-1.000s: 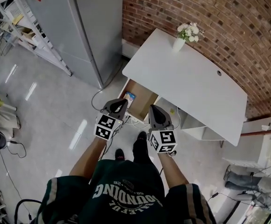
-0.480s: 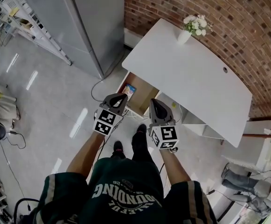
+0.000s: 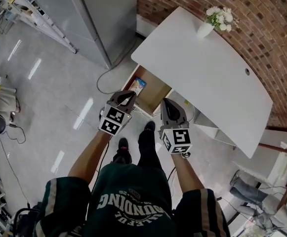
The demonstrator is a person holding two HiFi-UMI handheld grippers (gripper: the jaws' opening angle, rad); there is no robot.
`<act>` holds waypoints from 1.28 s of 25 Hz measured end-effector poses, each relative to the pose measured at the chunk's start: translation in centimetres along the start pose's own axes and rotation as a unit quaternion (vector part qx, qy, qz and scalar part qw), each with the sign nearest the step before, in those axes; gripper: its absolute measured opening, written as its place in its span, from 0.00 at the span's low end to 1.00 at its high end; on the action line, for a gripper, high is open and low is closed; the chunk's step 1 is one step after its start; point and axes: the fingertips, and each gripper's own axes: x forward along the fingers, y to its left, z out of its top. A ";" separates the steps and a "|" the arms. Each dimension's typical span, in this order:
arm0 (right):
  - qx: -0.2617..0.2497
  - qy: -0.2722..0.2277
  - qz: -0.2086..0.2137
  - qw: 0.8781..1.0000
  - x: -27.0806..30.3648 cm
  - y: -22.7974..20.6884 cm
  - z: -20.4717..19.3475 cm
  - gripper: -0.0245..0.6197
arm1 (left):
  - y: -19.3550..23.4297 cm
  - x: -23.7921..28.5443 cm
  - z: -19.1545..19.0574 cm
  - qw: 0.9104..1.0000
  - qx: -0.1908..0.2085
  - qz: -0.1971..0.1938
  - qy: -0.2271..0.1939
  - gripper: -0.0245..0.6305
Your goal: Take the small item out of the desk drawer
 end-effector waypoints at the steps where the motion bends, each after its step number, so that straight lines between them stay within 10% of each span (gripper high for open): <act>1: 0.000 0.002 0.001 1.000 0.3 -0.1 -0.1 0.08 | 0.1 0.3 -0.4 1.000 -0.003 -0.002 0.005 0.07; 15: 0.000 0.039 0.033 0.999 4.4 -0.7 -3.5 0.08 | 1.4 4.6 -5.8 0.997 -0.039 0.011 0.059 0.08; 32: 0.018 0.086 0.040 0.995 6.7 -2.4 -8.4 0.08 | 2.1 10.2 -12.5 0.990 -0.072 0.011 0.119 0.36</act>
